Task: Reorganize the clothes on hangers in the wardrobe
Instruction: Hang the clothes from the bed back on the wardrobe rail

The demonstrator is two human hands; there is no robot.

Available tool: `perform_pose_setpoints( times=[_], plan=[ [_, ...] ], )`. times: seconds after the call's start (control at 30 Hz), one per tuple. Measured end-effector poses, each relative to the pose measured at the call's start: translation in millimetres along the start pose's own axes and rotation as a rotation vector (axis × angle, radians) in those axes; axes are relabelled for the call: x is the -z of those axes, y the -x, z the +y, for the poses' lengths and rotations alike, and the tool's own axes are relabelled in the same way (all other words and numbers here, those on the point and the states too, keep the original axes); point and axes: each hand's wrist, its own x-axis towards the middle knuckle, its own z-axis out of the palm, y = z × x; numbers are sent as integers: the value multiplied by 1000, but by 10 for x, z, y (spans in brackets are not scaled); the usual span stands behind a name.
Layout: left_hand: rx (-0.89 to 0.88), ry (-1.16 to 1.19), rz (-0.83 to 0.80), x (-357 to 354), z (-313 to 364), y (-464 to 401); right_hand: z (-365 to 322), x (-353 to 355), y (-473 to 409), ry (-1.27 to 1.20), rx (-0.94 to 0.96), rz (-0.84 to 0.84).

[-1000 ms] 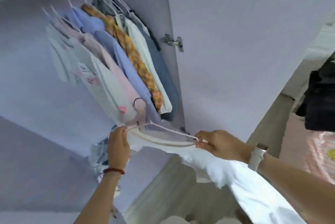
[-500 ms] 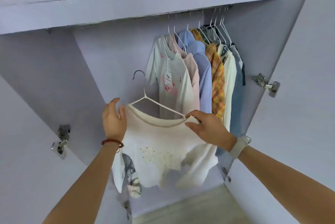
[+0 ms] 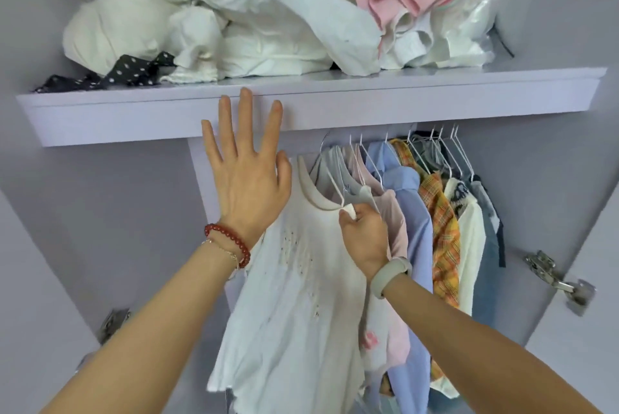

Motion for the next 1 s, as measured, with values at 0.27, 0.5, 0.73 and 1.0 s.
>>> perform_pose_setpoints(
  times=[0.27, 0.5, 0.73, 1.0],
  plan=[
    [3, -181, 31, -507, -144, -47, 11, -269, -717, 69, -60, 22],
    [-6, -206, 35, -530, -151, -61, 264, -436, -579, 76, -119, -76],
    [67, -87, -45, -399, -42, 2, 325, 91, -113, 145, 190, -160],
    [17, 314, -449, -460, 1023, 1390, 1097, 1090, 925, 635, 183, 45]
  ],
)
